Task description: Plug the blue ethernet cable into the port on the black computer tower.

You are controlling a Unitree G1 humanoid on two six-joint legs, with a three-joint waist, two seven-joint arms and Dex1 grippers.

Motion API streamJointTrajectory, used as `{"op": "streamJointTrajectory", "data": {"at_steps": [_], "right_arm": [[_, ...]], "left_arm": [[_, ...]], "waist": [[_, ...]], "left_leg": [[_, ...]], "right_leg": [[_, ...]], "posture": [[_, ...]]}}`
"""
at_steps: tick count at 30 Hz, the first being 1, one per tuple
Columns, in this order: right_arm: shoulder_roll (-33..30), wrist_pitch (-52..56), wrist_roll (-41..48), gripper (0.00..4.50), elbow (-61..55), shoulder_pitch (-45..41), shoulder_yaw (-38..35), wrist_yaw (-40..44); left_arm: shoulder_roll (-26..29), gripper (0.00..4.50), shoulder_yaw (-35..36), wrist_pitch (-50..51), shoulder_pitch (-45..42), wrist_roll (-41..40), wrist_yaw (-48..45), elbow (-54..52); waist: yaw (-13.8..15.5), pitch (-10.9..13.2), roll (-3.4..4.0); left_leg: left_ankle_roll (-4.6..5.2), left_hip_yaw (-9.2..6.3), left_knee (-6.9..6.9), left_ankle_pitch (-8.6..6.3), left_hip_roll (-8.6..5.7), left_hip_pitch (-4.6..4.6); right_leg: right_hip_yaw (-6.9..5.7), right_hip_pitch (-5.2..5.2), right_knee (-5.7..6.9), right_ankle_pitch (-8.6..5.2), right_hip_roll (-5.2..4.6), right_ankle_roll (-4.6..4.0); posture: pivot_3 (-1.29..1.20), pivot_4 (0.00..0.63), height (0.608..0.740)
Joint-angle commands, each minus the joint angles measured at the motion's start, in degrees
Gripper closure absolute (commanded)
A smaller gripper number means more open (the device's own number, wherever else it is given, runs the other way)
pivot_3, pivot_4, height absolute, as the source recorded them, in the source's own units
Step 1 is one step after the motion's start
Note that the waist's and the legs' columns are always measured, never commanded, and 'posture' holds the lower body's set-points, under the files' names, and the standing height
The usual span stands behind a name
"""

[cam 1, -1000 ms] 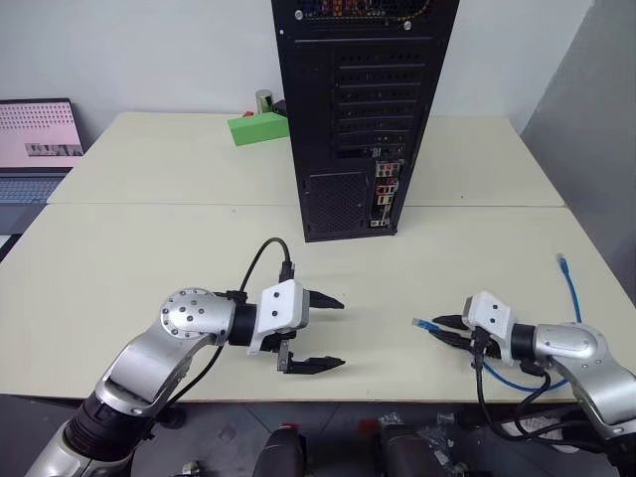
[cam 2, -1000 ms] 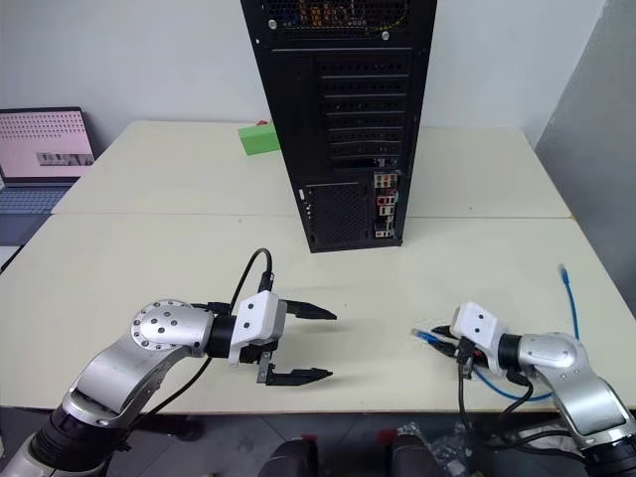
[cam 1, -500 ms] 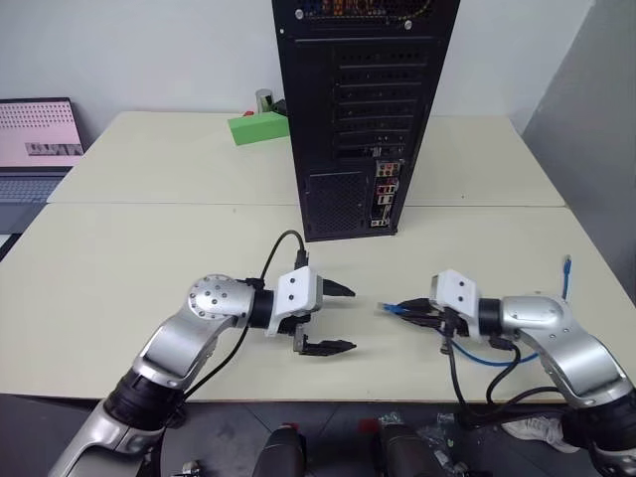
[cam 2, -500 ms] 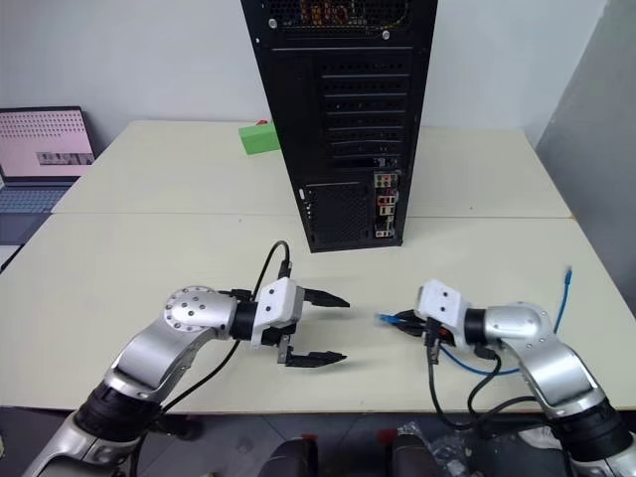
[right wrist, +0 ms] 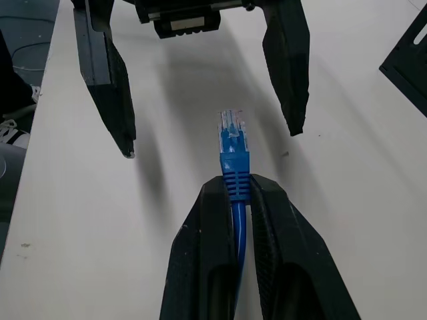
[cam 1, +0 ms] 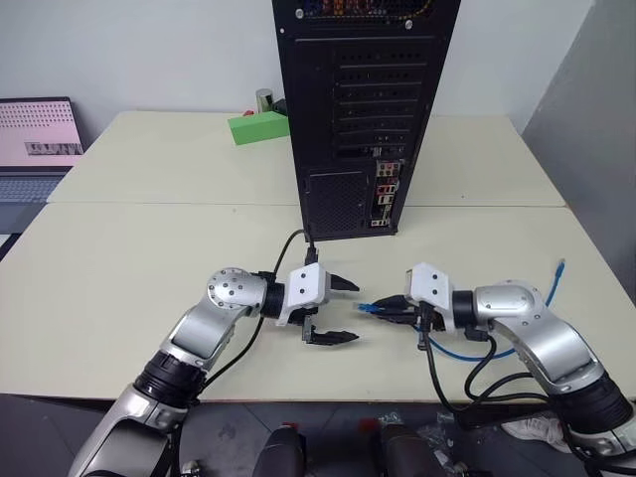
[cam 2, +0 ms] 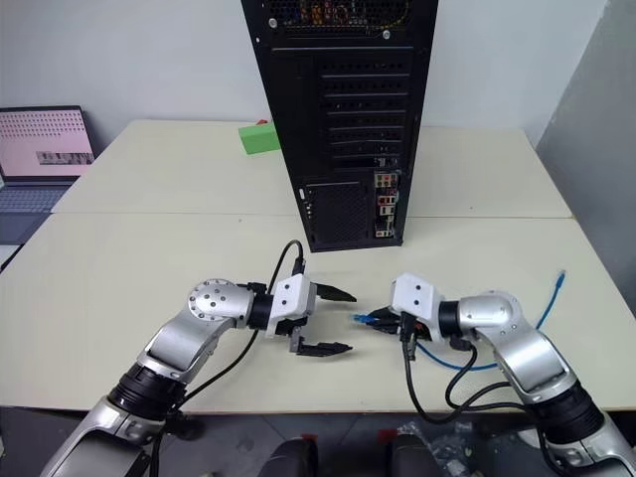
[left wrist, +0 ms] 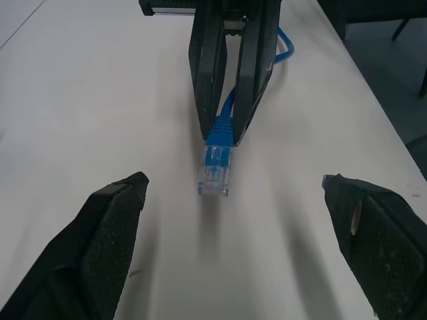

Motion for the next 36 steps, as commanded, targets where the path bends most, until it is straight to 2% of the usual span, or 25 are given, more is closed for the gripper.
{"op": "streamJointTrajectory", "data": {"at_steps": [1,4,17,23,25,26,30,36], "right_arm": [[0.5,0.1,0.7,4.41,-2.1,-1.2,0.1,0.6],[0.6,0.1,0.7,4.41,-2.2,-1.4,0.4,0.7],[-0.1,-0.9,-0.5,4.42,-2.3,-1.9,1.3,1.1],[0.1,-0.3,0.1,4.42,-1.8,-2.2,0.9,1.4],[-0.2,-0.8,-0.5,3.72,-1.3,-2.5,1.0,1.7],[-0.6,-1.2,-0.8,3.60,-1.1,-2.6,1.0,2.0],[-2.9,-1.4,-0.3,2.67,-1.1,-2.3,-0.1,3.8],[-7.0,3.5,5.2,1.33,-2.1,1.0,-8.2,3.5]], "left_arm": [[-0.7,1.06,0.2,-2.0,-1.2,0.1,-1.3,0.4],[-1.4,1.54,0.5,-1.8,-1.8,-0.2,-1.6,1.1],[-2.3,4.21,0.5,-2.5,-2.6,0.4,-2.3,2.4],[-2.1,4.21,0.3,-3.8,-2.4,1.2,-2.6,3.0],[-2.1,4.21,0.3,-4.1,-2.2,1.3,-2.7,3.2],[-2.0,4.21,0.4,-4.3,-2.1,1.3,-2.7,3.2],[-1.8,4.21,0.6,-4.8,-1.4,1.4,-2.9,3.0],[-0.9,4.21,1.6,-8.8,1.2,1.6,-2.0,2.2]], "waist": [[0.0,0.0,0.00],[0.0,0.0,0.00],[0.0,0.0,0.00],[0.0,0.0,0.00],[0.0,0.0,0.00],[0.0,0.0,0.00],[0.0,0.0,0.00],[0.0,0.0,0.00]], "left_leg": [[0.00,0.00,0.00,0.00,0.00,0.00],[0.00,0.00,0.00,0.00,0.00,0.00],[0.00,-0.01,0.00,0.00,0.00,-0.01],[0.00,-0.02,0.00,0.00,0.00,0.00],[0.00,-0.02,0.00,0.00,0.00,0.00],[0.00,-0.02,0.00,0.00,0.00,0.00],[0.00,-0.02,0.00,0.00,0.00,-0.01],[0.00,-0.02,0.00,0.00,0.00,0.00]], "right_leg": [[0.00,0.00,0.00,0.00,0.00,0.00],[0.00,0.00,0.00,0.00,0.00,0.00],[-0.01,0.00,0.00,0.00,0.00,0.00],[-0.02,0.00,0.00,0.00,0.00,0.00],[-0.02,0.00,0.00,0.00,0.00,0.00],[-0.02,0.00,0.00,0.00,0.00,0.00],[-0.02,0.00,0.00,0.00,0.00,0.00],[-0.01,0.01,-0.01,0.00,-0.01,0.00]], "posture": [[0.00,0.150,0.740],[0.00,0.150,0.740],[0.00,0.150,0.740],[0.00,0.150,0.740],[0.00,0.150,0.740],[0.00,0.150,0.740],[0.00,0.150,0.740],[0.00,0.150,0.740]]}}
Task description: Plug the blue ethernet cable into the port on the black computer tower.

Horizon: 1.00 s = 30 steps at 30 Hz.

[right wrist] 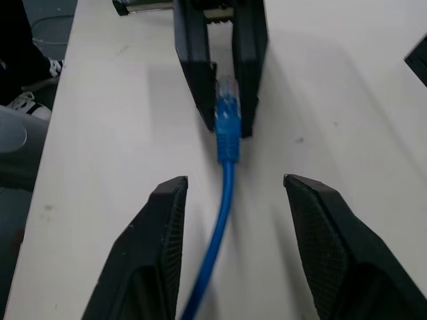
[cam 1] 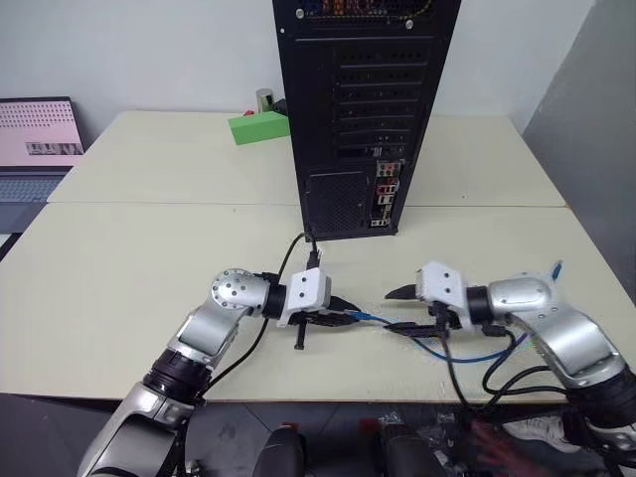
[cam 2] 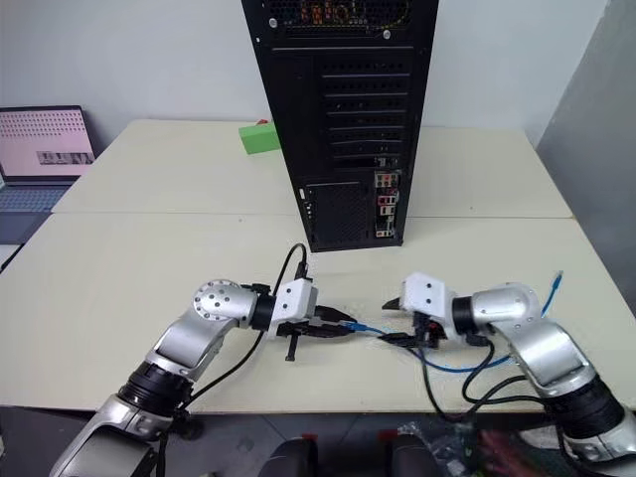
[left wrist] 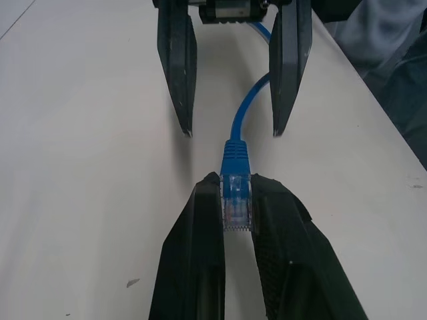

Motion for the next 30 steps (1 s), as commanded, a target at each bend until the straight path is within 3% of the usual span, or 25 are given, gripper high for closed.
{"op": "streamJointTrajectory", "data": {"at_steps": [1,2,8,15,21,30], "right_arm": [[-1.2,5.8,6.6,1.28,-3.0,2.5,-7.9,-0.9],[-1.2,8.4,9.2,0.92,-4.1,3.5,-9.6,-0.8],[3.1,19.3,20.7,0.93,-5.8,3.7,-14.6,-4.7],[7.9,25.3,26.6,0.93,-4.8,1.4,-14.3,-8.2],[11.2,24.8,26.1,0.93,-2.4,-1.0,-11.6,-9.4],[13.6,25.4,26.8,0.93,0.2,-3.2,-10.1,-9.4]], "left_arm": [[0.5,4.21,2.2,-6.7,1.9,0.9,1.4,-1.3],[0.5,4.21,2.8,-10.1,2.5,1.4,2.3,-0.6],[0.0,4.21,4.4,-37.6,1.3,8.3,8.4,9.7],[-0.3,4.21,4.8,-56.8,-1.8,13.0,15.7,18.6],[0.2,4.21,4.7,-66.4,-3.4,17.6,22.0,22.5],[0.4,4.21,4.1,-70.5,-5.0,22.0,28.8,24.0]], "waist": [[-0.1,0.0,0.00],[-0.1,0.0,0.00],[0.0,0.0,0.00],[0.1,0.0,0.00],[-0.1,0.0,0.00],[0.0,0.0,0.00]], "left_leg": [[0.00,0.00,0.00,0.00,0.00,0.00],[0.00,0.00,0.00,0.00,0.01,0.01],[0.00,0.00,0.00,0.00,0.00,0.03],[0.00,0.00,0.00,0.00,-0.01,-0.02],[0.00,0.00,0.00,0.00,-0.01,-0.01],[0.00,-0.01,-0.01,0.00,-0.01,-0.02]], "right_leg": [[0.00,0.00,0.00,0.00,0.00,0.00],[0.00,0.00,0.00,0.00,0.00,-0.01],[0.01,0.02,0.01,0.01,-0.01,-0.01],[0.00,0.00,-0.01,0.01,-0.01,-0.01],[0.00,0.00,0.00,0.01,-0.01,-0.01],[-0.03,-0.02,0.02,0.01,0.00,0.00]], "posture": [[0.00,0.150,0.740],[0.00,0.150,0.740],[0.00,0.150,0.740],[0.00,0.150,0.740],[0.00,0.150,0.740],[0.00,0.150,0.740]]}}
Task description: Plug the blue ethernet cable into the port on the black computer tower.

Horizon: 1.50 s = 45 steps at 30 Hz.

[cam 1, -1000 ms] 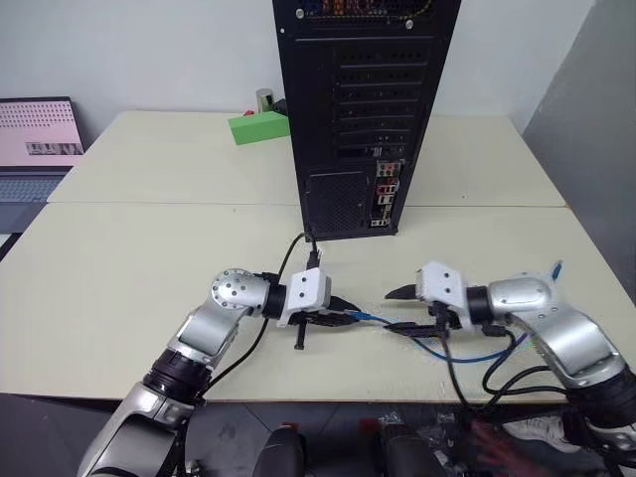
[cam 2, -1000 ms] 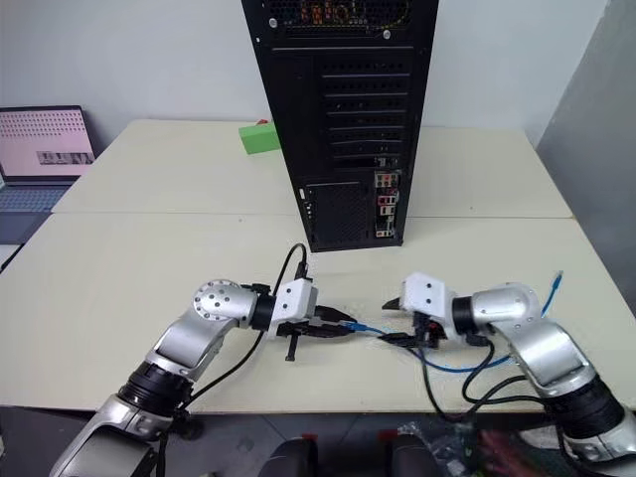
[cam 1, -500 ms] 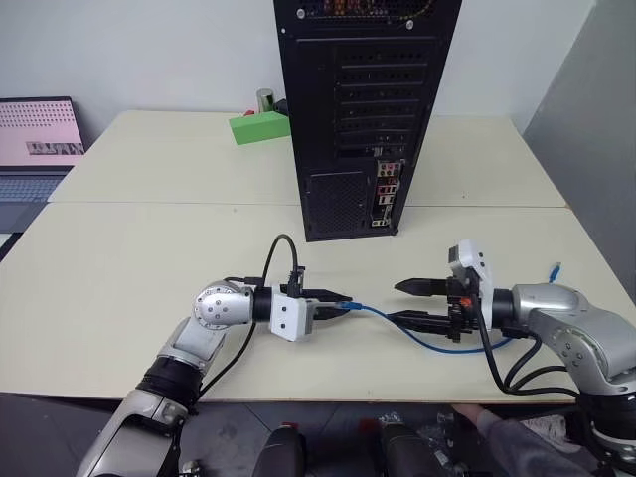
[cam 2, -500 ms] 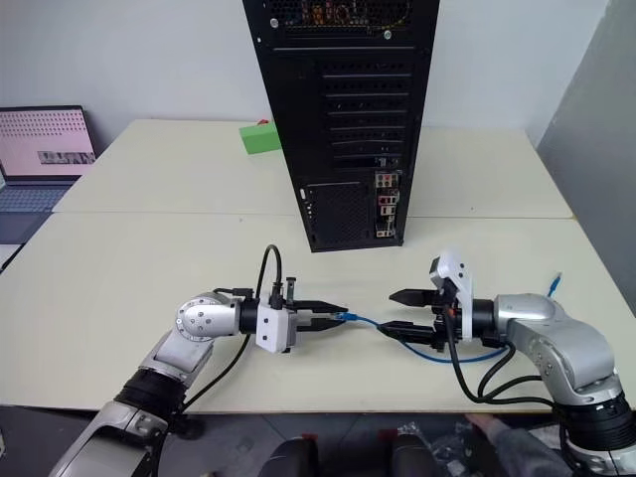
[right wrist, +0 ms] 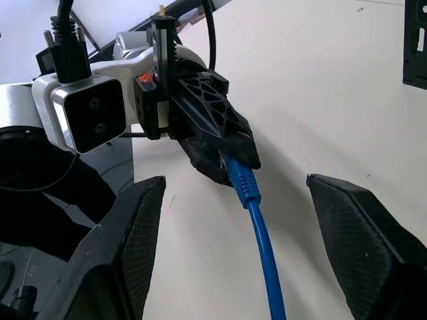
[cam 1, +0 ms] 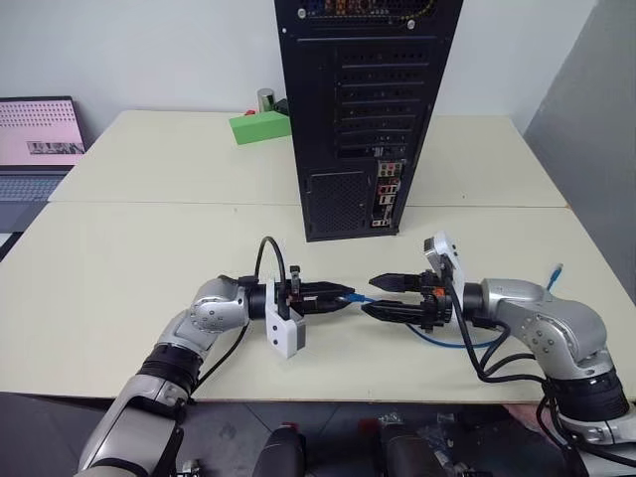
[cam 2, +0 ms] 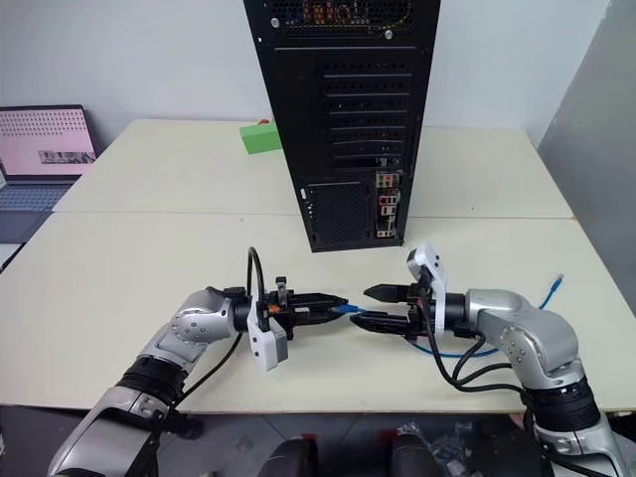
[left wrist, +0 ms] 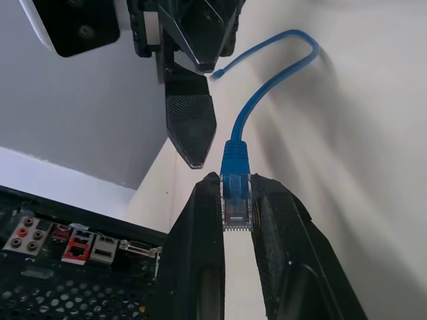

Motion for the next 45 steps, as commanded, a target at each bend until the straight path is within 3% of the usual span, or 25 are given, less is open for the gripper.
{"op": "streamJointTrajectory", "data": {"at_steps": [1,7,10,24,33,35,45], "right_arm": [[0.9,0.0,1.5,0.93,-0.3,-1.2,0.1,0.2],[2.6,0.4,1.7,0.93,1.0,-2.1,0.5,0.0],[3.0,0.6,1.6,1.42,1.3,-2.4,0.5,-0.1],[3.9,1.3,2.0,4.46,2.0,-3.6,0.1,-0.1],[4.1,2.3,2.9,4.50,3.4,-5.0,-0.4,0.5],[4.1,2.5,2.9,4.50,3.6,-5.2,-0.4,0.8],[3.3,1.3,2.3,4.50,4.5,-5.8,-0.1,1.0]], "left_arm": [[0.4,4.21,0.4,-1.6,-1.2,1.3,3.3,-0.7],[0.8,4.21,0.1,-2.0,-1.6,3.3,6.3,-0.9],[1.1,4.21,0.0,-2.1,-1.5,3.7,7.4,-1.3],[1.8,4.21,-0.6,-1.9,-1.3,4.9,10.4,-2.3],[2.6,4.21,-1.1,-0.5,-0.6,5.1,11.3,-2.6],[2.9,3.50,-0.8,0.0,-0.2,4.6,11.6,-2.8],[4.1,1.57,-1.5,8.3,1.8,-1.6,8.1,-4.7]], "waist": [[0.0,0.0,0.00],[0.0,0.0,0.00],[0.0,0.0,0.00],[0.0,0.0,0.00],[0.0,0.0,0.00],[0.0,0.0,0.00],[0.0,0.0,0.00]], "left_leg": [[0.00,0.00,0.00,0.00,0.00,0.00],[0.00,0.00,0.00,0.00,0.00,0.00],[0.00,0.00,0.00,0.00,0.00,0.00],[0.00,0.00,-0.01,0.00,0.00,0.00],[0.00,0.00,-0.01,0.00,0.01,0.00],[0.00,0.00,-0.01,0.00,0.01,0.00],[0.00,0.00,-0.01,0.00,0.00,-0.01]], "right_leg": [[-0.01,0.00,0.00,0.00,0.00,0.00],[0.00,-0.01,0.02,0.00,0.01,0.00],[0.00,-0.01,0.01,0.00,0.01,0.00],[0.00,-0.01,0.02,0.00,0.00,0.00],[-0.01,-0.01,0.02,0.00,0.00,0.00],[0.00,-0.01,0.02,0.00,0.00,0.00],[-0.01,-0.02,0.02,0.00,0.00,0.00]], "posture": [[0.00,0.150,0.740],[0.00,0.150,0.740],[0.00,0.150,0.740],[0.00,0.150,0.740],[0.00,0.150,0.740],[0.00,0.150,0.740],[0.00,0.150,0.740]]}}
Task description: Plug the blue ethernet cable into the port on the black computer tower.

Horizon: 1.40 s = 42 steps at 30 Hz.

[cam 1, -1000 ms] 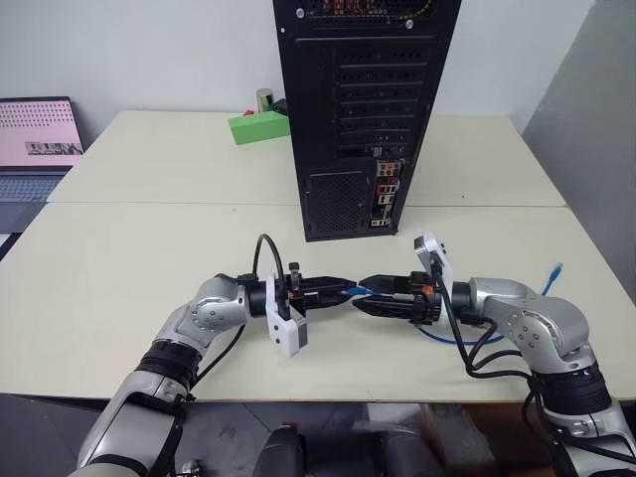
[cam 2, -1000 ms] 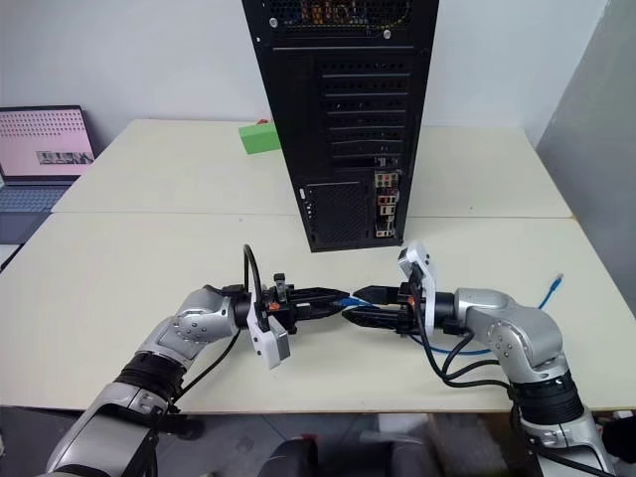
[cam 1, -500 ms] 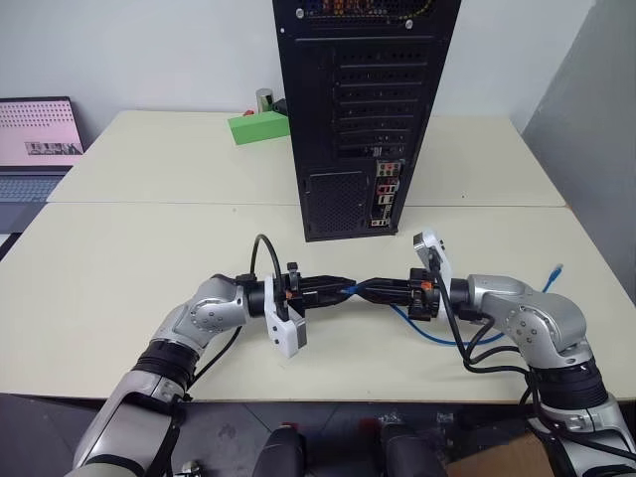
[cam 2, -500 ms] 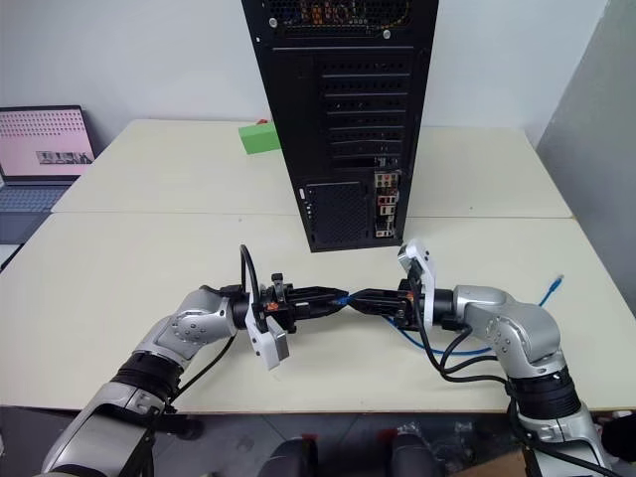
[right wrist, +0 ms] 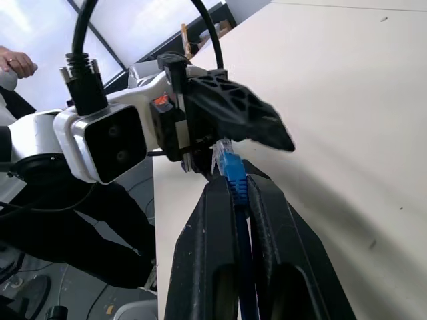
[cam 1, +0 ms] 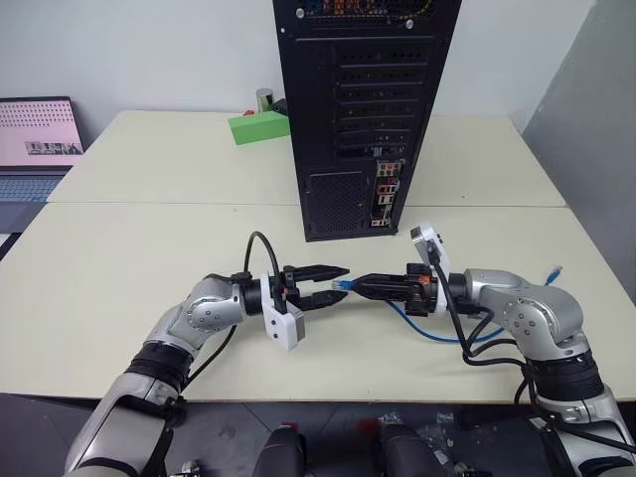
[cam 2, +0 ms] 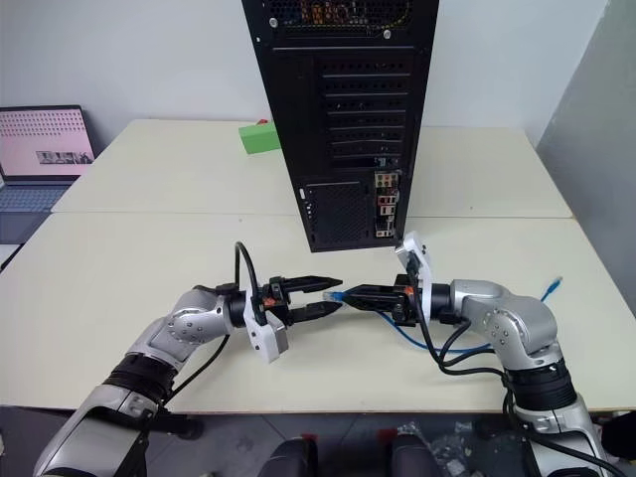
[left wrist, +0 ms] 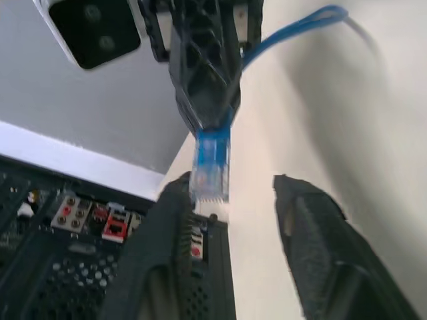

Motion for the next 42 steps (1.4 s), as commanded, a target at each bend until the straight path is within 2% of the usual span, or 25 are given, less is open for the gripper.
{"op": "streamJointTrajectory", "data": {"at_steps": [1,2,6,8,10,15,18,23,26,33,42], "right_arm": [[-0.8,-1.5,0.1,4.50,-0.8,-0.9,-0.7,0.6],[-1.2,-1.8,-0.2,4.50,-0.7,-0.9,-0.9,0.6],[-3.3,-3.7,-1.6,4.50,-0.7,0.0,-2.2,0.0],[-4.2,-4.7,-2.2,4.50,-1.0,0.8,-3.4,-1.0],[-4.6,-5.7,-2.7,4.50,-1.6,1.7,-4.9,-2.2],[-4.9,-7.8,-4.5,4.50,-6.2,4.5,-8.0,-8.4],[-4.0,-7.7,-6.0,4.50,-10.1,5.0,-8.1,-13.3],[1.5,-6.2,-9.5,4.50,-14.9,3.2,-6.2,-25.3],[8.6,-5.9,-15.2,4.50,-15.7,2.2,-4.4,-37.1],[18.5,-6.5,-22.3,4.50,-15.7,2.0,-2.6,-50.1],[26.3,-8.2,-26.6,4.50,-14.6,0.7,-1.7,-56.6]], "left_arm": [[0.9,1.45,0.0,4.6,1.1,-5.3,-1.8,-3.3],[1.1,1.16,0.2,6.2,1.6,-6.3,-2.2,-4.1],[1.9,0.44,1.7,13.2,3.6,-9.7,-3.7,-7.2],[2.5,0.02,2.5,19.8,5.7,-13.3,-5.1,-10.4],[2.7,0.02,3.7,26.0,7.8,-16.4,-5.7,-13.9],[1.6,0.02,7.9,49.1,13.1,-26.8,-3.7,-27.7],[0.6,0.02,9.5,60.5,14.5,-29.2,-1.1,-34.0],[-2.1,0.02,10.6,72.1,13.7,-30.6,2.2,-40.5],[-4.3,0.02,11.6,79.4,11.4,-32.1,4.9,-42.9],[-6.5,0.02,13.0,89.0,9.5,-32.6,8.2,-47.0],[-7.5,0.02,14.1,91.1,9.7,-31.7,8.9,-48.5]], "waist": [[0.0,0.0,0.00],[0.0,0.0,0.00],[0.0,0.0,0.00],[0.0,0.0,0.00],[0.0,0.0,0.00],[0.0,0.0,0.00],[-0.1,0.0,0.00],[-0.1,0.0,0.00],[-0.1,0.0,0.00],[0.0,0.0,0.00],[-0.1,0.0,0.00]], "left_leg": [[0.00,0.00,0.00,0.00,0.00,0.00],[0.00,0.00,0.00,0.00,0.01,0.00],[0.00,0.00,0.00,0.00,0.01,0.00],[0.00,0.00,0.00,0.00,0.01,0.00],[0.00,0.00,-0.01,0.00,0.01,0.00],[0.00,0.00,-0.02,0.00,0.02,-0.01],[0.00,-0.01,-0.02,0.00,0.03,-0.03],[0.00,-0.01,-0.03,0.00,0.03,-0.01],[0.00,-0.02,-0.03,0.00,0.03,-0.02],[-0.02,-0.02,-0.06,0.01,0.00,-0.08],[-0.02,0.00,-0.08,0.01,0.01,-0.08]], "right_leg": [[0.00,0.00,0.00,0.00,0.00,0.00],[0.00,0.00,0.00,0.00,0.00,0.00],[0.00,0.00,0.00,0.00,0.00,0.00],[0.01,-0.01,0.00,0.00,0.00,0.00],[0.01,-0.02,0.00,0.00,0.00,0.00],[0.01,-0.04,0.01,0.00,0.00,0.00],[0.02,-0.04,0.01,-0.01,0.00,0.01],[0.02,-0.03,0.00,-0.02,0.02,0.04],[0.02,-0.04,0.00,-0.02,0.01,0.02],[0.05,-0.11,-0.02,0.00,0.00,0.00],[0.07,-0.19,0.01,0.00,0.01,0.00]], "posture": [[0.00,0.150,0.740],[0.00,0.150,0.740],[0.00,0.150,0.740],[0.00,0.150,0.740],[0.00,0.150,0.740],[0.00,0.150,0.740],[0.00,0.150,0.740],[0.00,0.150,0.740],[0.00,0.150,0.740],[0.00,0.150,0.740],[0.00,0.150,0.740]]}}
